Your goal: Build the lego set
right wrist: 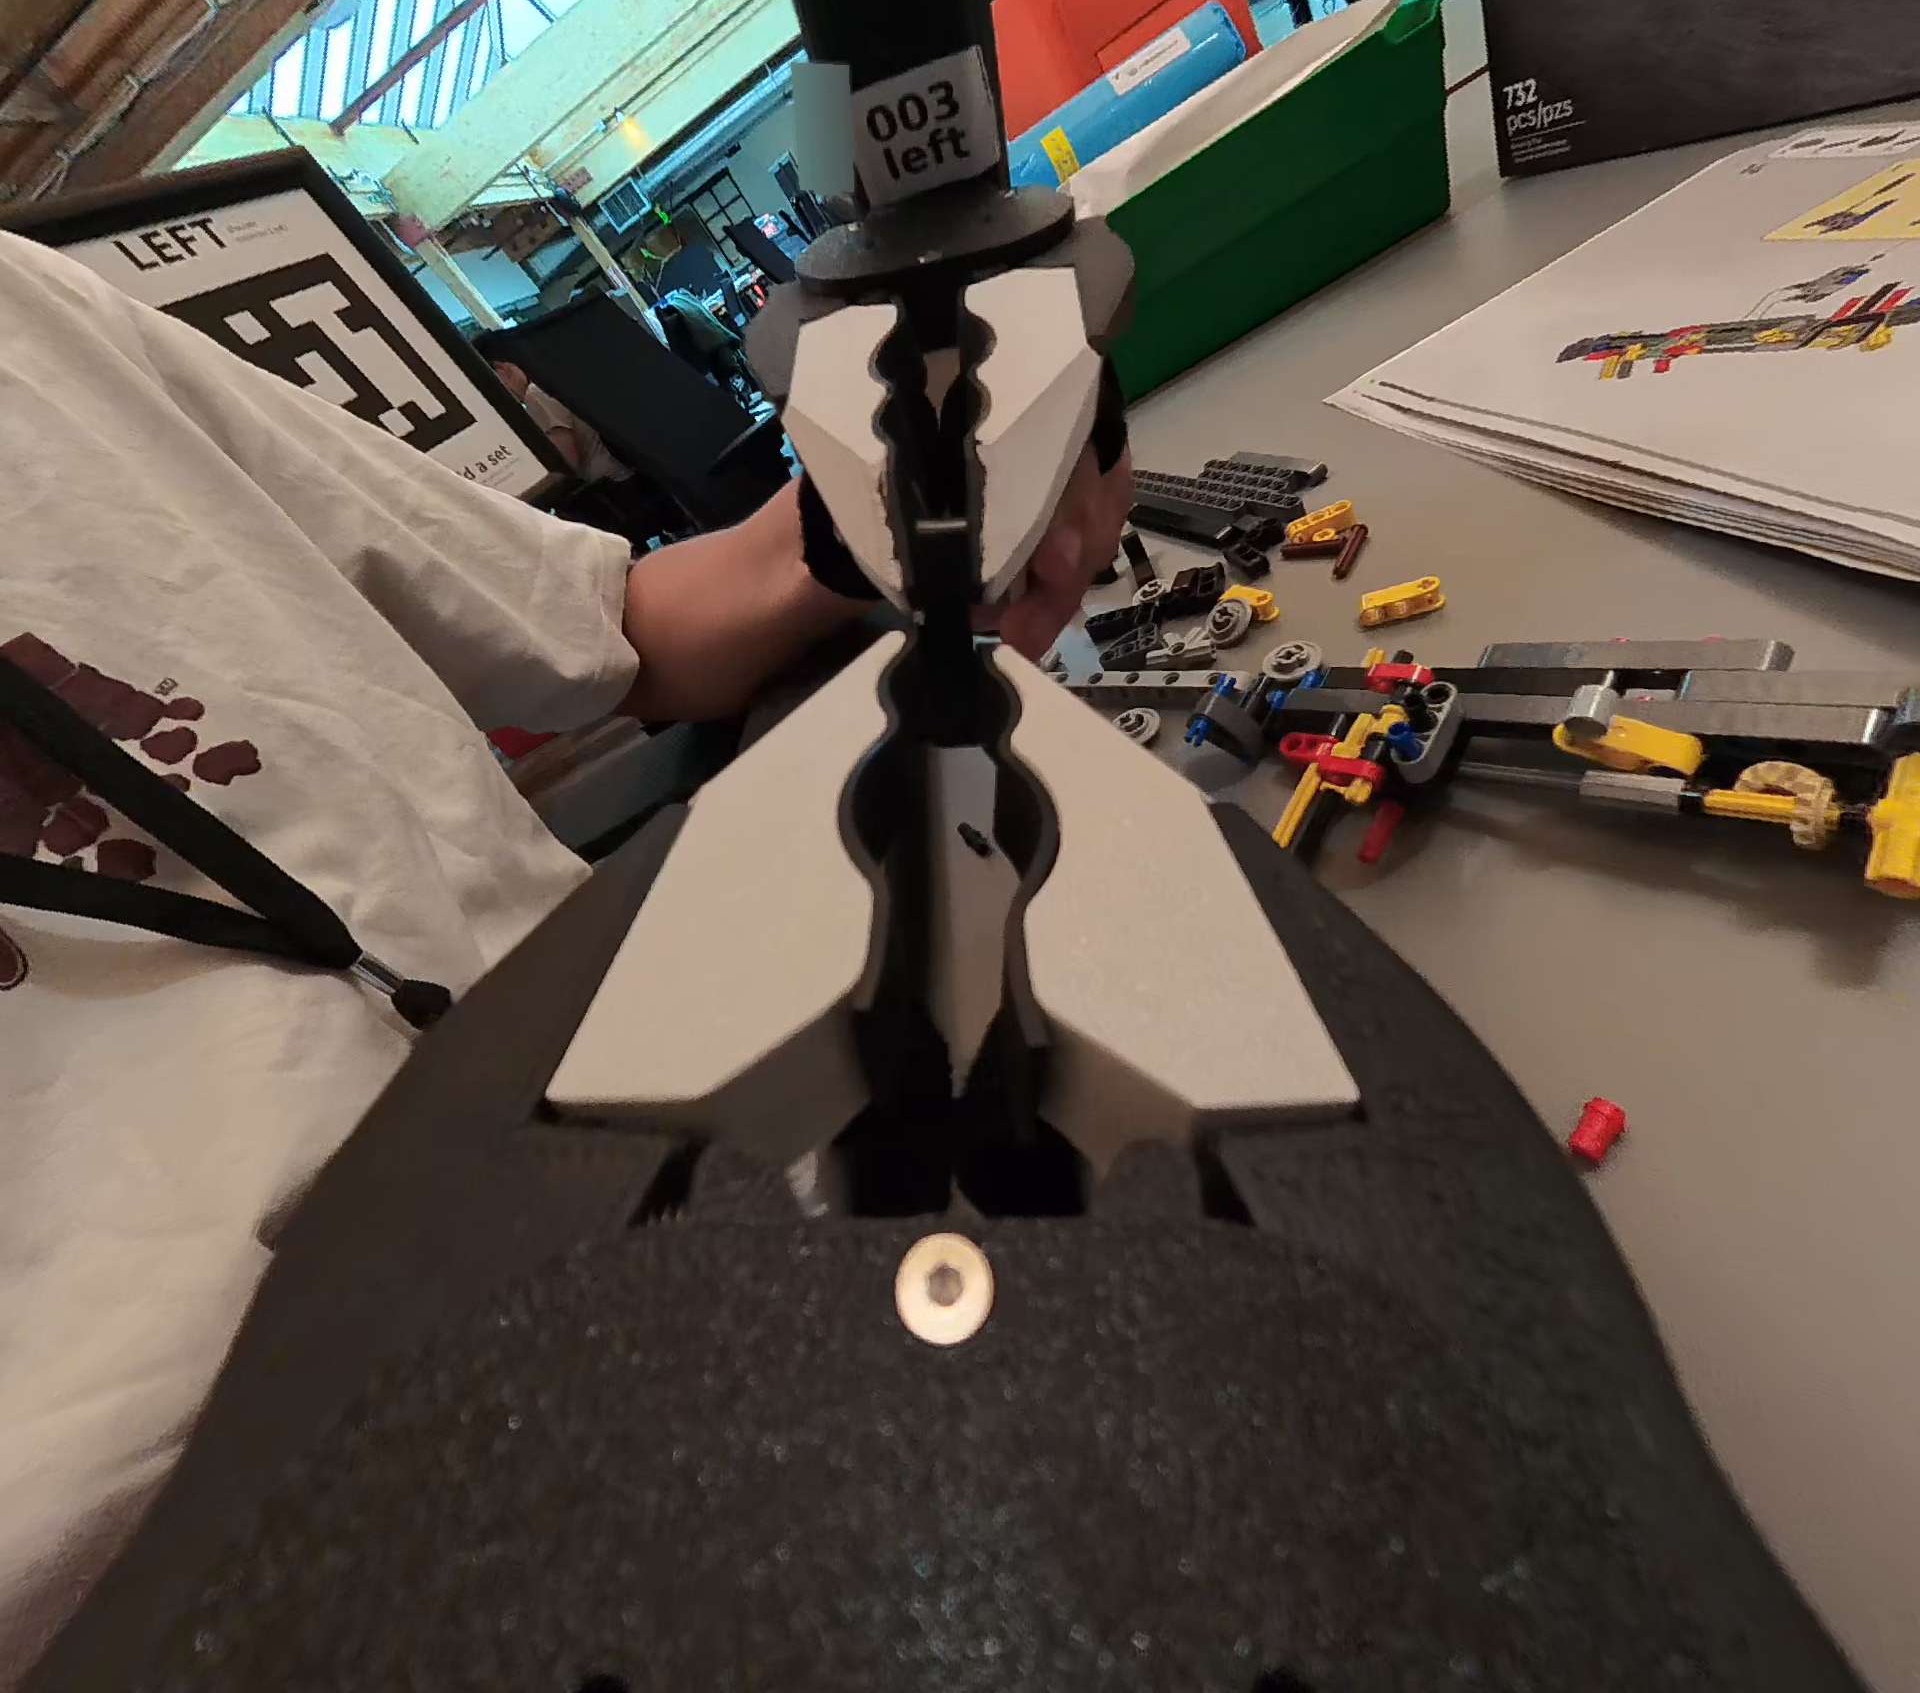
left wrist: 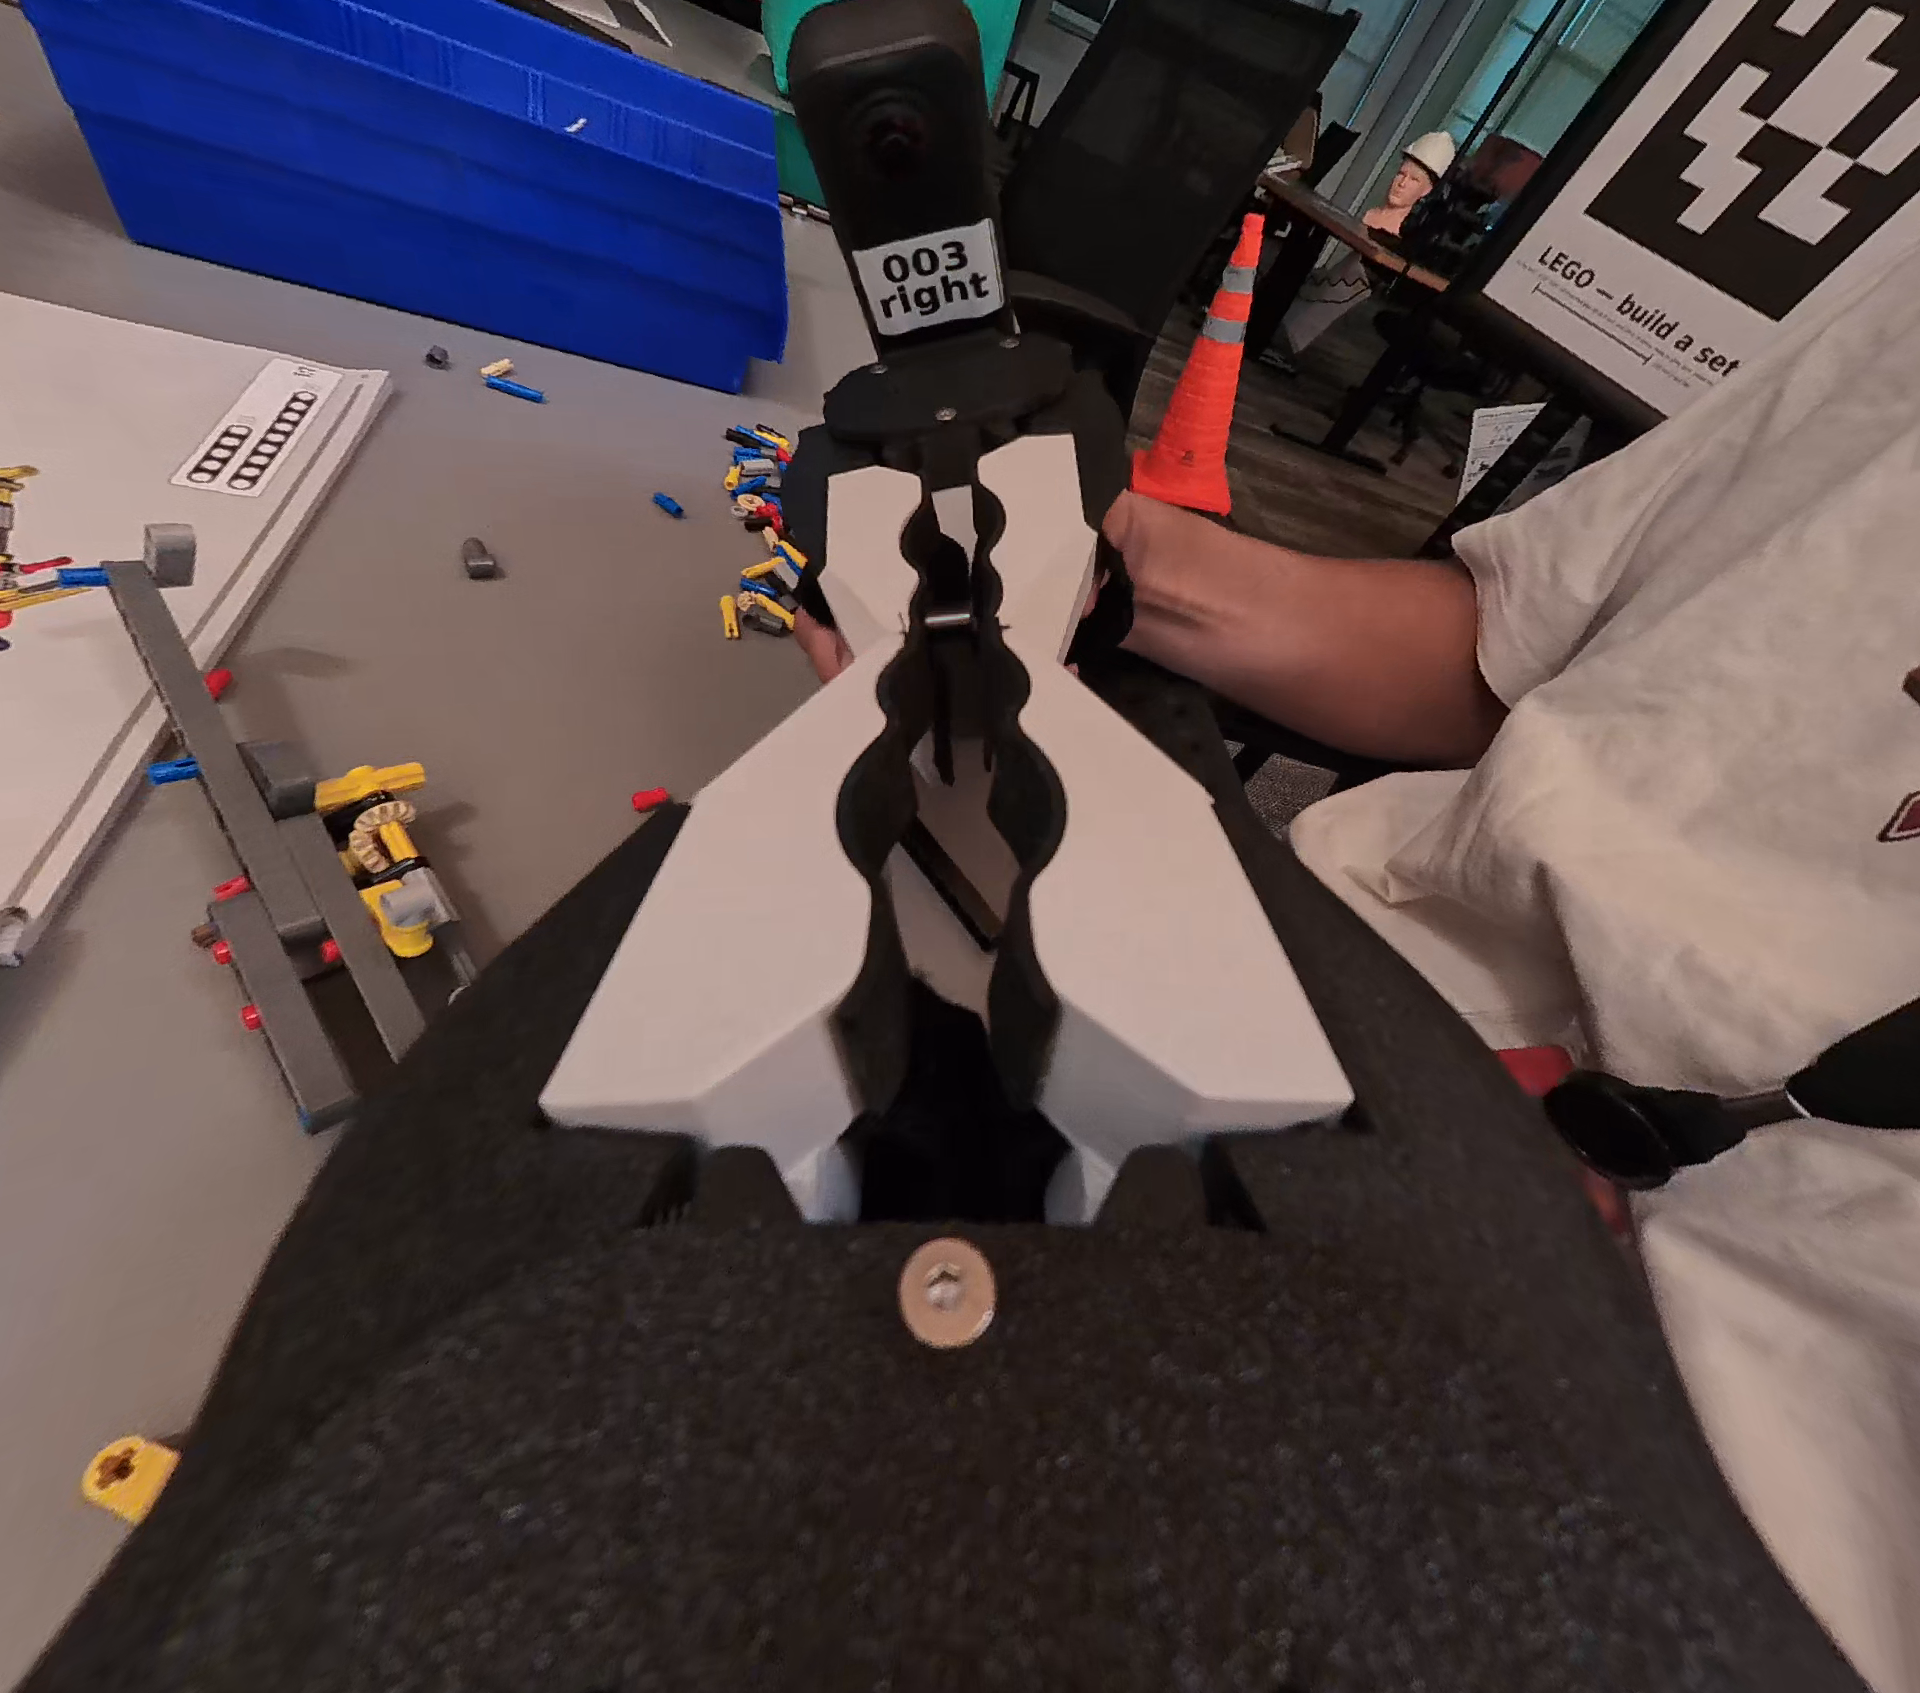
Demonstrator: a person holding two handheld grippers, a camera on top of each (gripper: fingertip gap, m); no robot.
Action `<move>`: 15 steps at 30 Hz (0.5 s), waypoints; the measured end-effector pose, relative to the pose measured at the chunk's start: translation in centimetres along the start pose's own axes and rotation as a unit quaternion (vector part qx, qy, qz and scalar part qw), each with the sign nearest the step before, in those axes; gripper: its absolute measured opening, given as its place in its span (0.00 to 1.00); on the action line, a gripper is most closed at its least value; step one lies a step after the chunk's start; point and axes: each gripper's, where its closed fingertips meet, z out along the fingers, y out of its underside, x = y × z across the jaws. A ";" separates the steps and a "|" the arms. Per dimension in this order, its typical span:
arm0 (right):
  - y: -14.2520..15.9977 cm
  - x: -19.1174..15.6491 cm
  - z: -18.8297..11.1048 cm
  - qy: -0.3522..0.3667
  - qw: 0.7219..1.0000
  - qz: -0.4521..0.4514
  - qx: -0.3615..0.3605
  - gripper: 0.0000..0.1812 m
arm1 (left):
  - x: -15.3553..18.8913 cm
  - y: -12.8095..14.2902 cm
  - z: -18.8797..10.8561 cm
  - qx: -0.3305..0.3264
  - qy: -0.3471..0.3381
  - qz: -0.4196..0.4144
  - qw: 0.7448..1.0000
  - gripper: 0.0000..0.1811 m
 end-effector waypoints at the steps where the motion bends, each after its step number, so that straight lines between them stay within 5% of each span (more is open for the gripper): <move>1: 0.0 0.0 0.0 0.000 1.000 -0.002 0.001 0.04 | 0.0 0.0 0.0 -0.001 0.001 -0.001 1.000 0.03; 8: 0.1 0.2 0.2 0.020 1.000 -0.024 -0.001 0.04 | -0.1 0.0 -0.2 -0.005 -0.002 0.003 1.000 0.04; 12: -0.5 1.7 -0.7 0.072 0.996 -0.045 0.012 0.04 | -1.8 -0.5 -2.2 0.000 -0.079 0.035 0.996 0.14; 15: -1.0 3.8 -1.8 0.155 0.983 -0.096 0.022 0.04 | -1.2 3.1 -4.4 -0.115 -0.145 0.089 0.979 0.14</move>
